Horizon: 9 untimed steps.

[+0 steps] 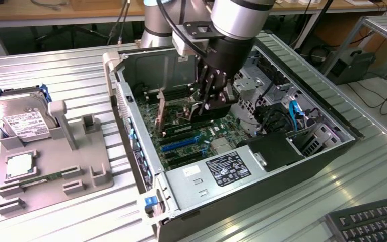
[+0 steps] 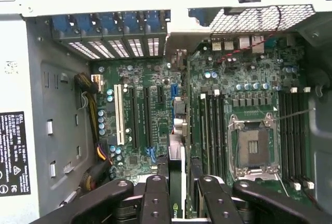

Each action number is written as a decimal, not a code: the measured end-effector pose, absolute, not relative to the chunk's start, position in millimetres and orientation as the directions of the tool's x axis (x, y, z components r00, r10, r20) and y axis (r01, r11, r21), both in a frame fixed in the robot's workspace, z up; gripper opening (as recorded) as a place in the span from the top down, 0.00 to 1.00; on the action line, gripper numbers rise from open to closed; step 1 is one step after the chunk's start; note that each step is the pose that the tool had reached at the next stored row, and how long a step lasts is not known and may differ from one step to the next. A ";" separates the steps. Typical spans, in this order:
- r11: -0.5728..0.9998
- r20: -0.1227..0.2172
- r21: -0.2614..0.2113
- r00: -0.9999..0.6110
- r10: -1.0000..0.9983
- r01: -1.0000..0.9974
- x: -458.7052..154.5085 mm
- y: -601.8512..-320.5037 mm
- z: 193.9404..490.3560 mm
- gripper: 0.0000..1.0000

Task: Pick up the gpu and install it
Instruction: 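Insert the gpu into the slot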

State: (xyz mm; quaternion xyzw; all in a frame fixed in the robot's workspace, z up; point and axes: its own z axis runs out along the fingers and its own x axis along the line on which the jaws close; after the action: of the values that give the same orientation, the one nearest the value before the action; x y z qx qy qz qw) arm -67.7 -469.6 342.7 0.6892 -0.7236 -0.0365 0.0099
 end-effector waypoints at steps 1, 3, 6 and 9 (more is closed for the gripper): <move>0.043 -0.036 0.066 -0.046 -0.998 -0.997 -68.8 -469.6 340.8 0.74; 0.037 -0.036 0.066 -0.040 -0.999 -0.997 -70.9 -469.6 337.9 0.74; 0.028 -0.039 0.065 -0.031 -0.999 -0.997 -74.1 -469.6 334.5 0.74; 0.015 -0.045 0.062 -0.017 -0.999 -0.998 -79.7 -469.6 329.6 0.74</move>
State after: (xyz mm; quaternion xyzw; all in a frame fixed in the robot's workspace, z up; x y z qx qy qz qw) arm -79.7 -469.6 329.6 0.7009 -0.7122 -0.0379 0.0055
